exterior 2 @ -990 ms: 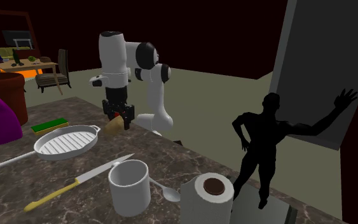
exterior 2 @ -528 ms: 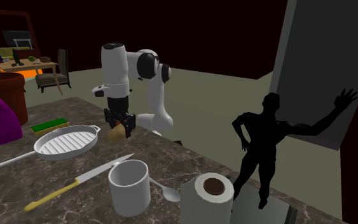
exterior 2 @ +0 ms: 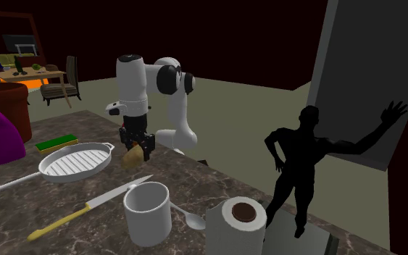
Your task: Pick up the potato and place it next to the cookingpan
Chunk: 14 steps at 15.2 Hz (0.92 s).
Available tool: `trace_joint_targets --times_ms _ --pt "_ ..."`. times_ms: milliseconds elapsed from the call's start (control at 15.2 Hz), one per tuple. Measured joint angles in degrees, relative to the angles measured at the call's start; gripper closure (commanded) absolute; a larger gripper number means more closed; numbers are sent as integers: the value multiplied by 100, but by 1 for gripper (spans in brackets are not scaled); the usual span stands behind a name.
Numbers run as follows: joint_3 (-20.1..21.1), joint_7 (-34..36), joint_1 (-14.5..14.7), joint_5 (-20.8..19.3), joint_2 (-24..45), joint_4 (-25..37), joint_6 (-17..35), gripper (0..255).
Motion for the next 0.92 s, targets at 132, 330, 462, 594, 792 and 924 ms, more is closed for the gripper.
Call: trace_joint_targets --times_ms 132,330,462,594,792,924 --pt "0 0 0 0 -1 -1 1 0" --pt "0 0 0 0 -1 -2 2 0" --pt "0 0 0 0 -1 -2 2 0" --pt "-5 -11 -3 -2 29 109 -78 0" --pt "0 -24 -5 -4 168 749 -572 0" --pt "19 -3 3 2 209 911 -697 0"
